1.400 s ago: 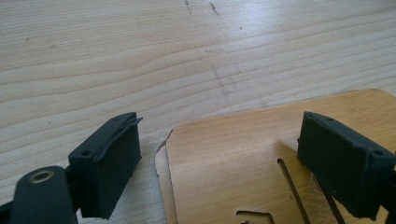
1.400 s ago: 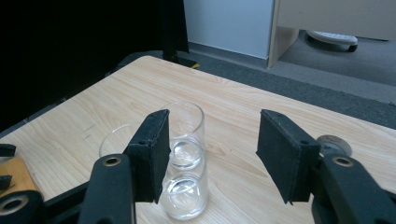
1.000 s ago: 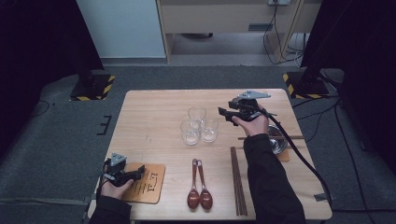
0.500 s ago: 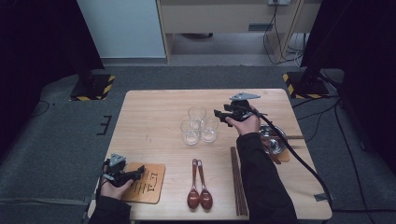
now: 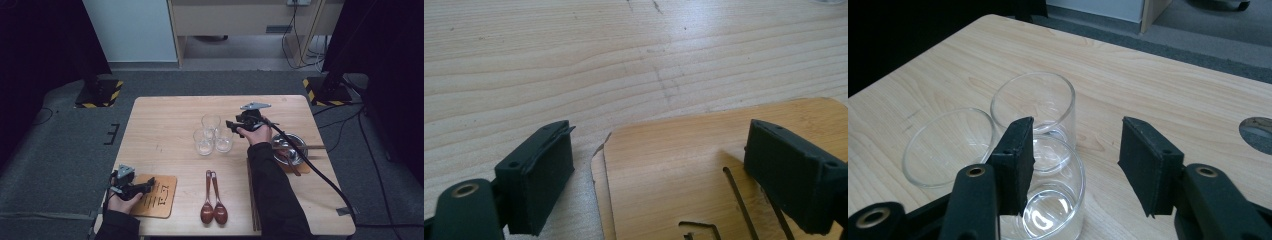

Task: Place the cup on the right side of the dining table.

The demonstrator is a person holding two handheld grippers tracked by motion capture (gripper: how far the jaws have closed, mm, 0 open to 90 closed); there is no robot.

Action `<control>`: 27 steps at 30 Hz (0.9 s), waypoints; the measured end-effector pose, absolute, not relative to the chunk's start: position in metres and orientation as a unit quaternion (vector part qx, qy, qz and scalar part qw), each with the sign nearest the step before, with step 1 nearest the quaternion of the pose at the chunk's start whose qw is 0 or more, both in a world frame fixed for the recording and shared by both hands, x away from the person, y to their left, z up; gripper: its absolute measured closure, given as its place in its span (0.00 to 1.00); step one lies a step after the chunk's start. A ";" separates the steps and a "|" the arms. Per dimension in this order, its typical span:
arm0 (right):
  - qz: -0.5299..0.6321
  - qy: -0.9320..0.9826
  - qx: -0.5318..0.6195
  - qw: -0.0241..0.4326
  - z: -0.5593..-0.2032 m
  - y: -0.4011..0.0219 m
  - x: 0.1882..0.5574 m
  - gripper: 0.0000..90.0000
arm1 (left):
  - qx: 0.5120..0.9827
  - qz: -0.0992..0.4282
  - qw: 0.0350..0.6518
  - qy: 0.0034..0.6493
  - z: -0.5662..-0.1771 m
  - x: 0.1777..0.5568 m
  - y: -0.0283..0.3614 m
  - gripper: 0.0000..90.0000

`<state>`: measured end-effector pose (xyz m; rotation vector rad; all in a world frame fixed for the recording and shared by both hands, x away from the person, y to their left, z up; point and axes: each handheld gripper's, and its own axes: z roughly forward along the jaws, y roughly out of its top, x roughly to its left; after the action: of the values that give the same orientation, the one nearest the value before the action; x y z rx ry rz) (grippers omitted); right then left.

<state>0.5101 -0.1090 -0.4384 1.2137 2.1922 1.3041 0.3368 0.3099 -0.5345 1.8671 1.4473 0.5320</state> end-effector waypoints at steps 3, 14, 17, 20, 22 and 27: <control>0.448 0.770 0.424 0.160 -0.443 -0.108 0.513 0.55 | 0.722 0.206 0.352 0.559 -0.534 0.337 0.310 0.13; 0.428 0.780 0.431 0.148 -0.459 -0.104 0.520 0.59 | 0.722 0.206 0.352 0.559 -0.534 0.337 0.310 0.13; 0.422 0.784 0.432 0.143 -0.463 -0.102 0.521 0.61 | 0.722 0.206 0.352 0.559 -0.534 0.337 0.310 0.13; 0.416 0.789 0.432 0.135 -0.468 -0.100 0.521 0.63 | 0.722 0.206 0.352 0.560 -0.534 0.337 0.310 0.13; 0.413 0.790 0.434 0.132 -0.471 -0.099 0.522 0.65 | 0.722 0.206 0.352 0.560 -0.534 0.337 0.310 0.13; 0.405 0.794 0.436 0.123 -0.478 -0.097 0.525 0.70 | 0.721 0.206 0.352 0.560 -0.534 0.337 0.310 0.13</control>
<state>0.5248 -0.0970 -0.4780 1.2729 2.3171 1.1803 0.3368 0.3098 -0.5345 1.8671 1.4482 0.5327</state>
